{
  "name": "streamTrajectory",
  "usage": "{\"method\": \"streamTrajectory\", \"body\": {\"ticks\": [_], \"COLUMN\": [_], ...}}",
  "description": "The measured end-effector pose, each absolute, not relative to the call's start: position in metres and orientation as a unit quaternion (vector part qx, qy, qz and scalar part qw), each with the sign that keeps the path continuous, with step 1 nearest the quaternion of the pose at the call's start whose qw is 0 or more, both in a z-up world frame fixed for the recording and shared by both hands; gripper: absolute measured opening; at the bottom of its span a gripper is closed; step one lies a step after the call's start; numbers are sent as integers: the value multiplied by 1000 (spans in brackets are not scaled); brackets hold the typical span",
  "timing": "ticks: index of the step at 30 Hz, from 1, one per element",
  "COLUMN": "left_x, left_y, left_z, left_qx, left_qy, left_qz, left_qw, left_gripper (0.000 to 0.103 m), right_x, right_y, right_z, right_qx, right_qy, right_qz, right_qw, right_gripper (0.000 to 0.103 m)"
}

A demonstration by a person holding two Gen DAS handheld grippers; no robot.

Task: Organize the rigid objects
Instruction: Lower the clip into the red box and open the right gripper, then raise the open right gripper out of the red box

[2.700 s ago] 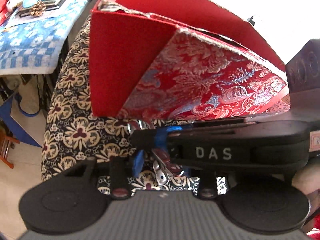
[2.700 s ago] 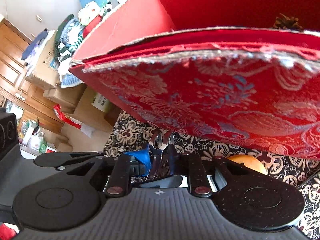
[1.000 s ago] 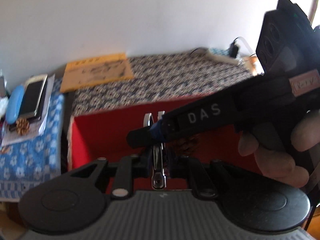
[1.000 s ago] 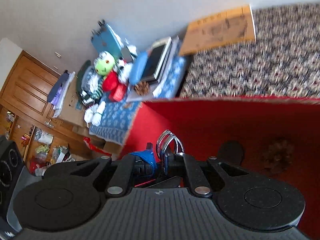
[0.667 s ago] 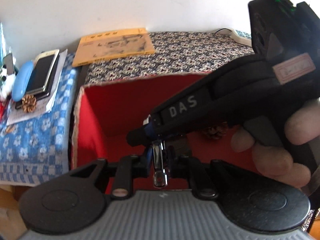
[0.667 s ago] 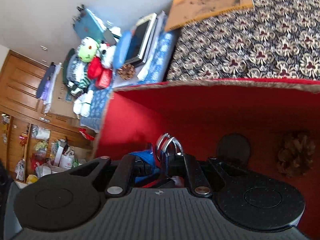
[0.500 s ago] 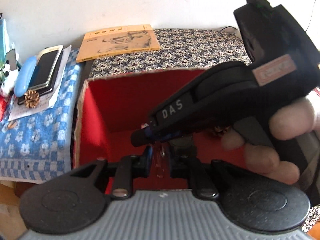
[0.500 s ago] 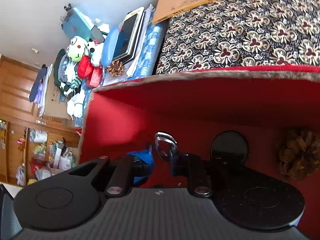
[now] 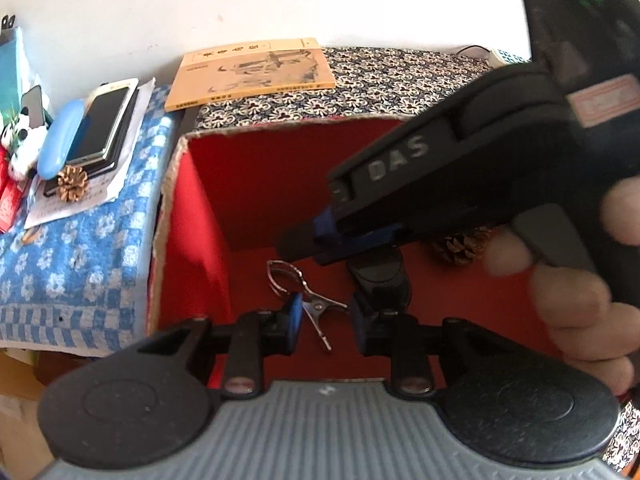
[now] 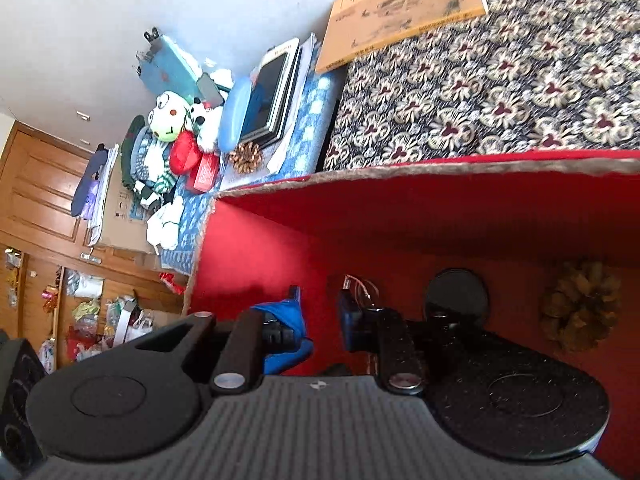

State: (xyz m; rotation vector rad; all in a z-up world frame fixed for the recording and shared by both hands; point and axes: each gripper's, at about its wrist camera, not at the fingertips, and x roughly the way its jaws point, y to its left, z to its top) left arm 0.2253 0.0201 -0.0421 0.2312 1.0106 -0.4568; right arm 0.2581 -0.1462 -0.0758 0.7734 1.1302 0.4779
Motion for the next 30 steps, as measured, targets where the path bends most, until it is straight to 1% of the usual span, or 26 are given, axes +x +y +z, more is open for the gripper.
{"method": "streamTrajectory", "body": {"ticks": [2,7,9,16,20,30], "left_x": [225,221,219,207,202,190], "left_y": [20,18,17,8,5,-1], "left_z": [-41,-38,-35,-25,-20,-6], "left_qx": [110,117,113,133,142,153], "left_qy": [478,475,475,459,454,440], "left_qz": [-212,-198,-198,-193,-186,-167], "left_qw": [845,849,850,857,860,869], "left_gripper": [28,35,43,45,50,55], "right_x": [253,240,234,215,203,168], "right_y": [-150,-157,-159,-167,-173,-180], "right_z": [-72,-64,-61,-53,-48,-34], "right_qx": [357,363,367,366,371,371], "right_qy": [510,494,487,465,456,428], "right_qz": [213,189,178,143,127,93], "right_qw": [753,767,773,793,799,819], "right_gripper": [4,5,6,7,8,9]}}
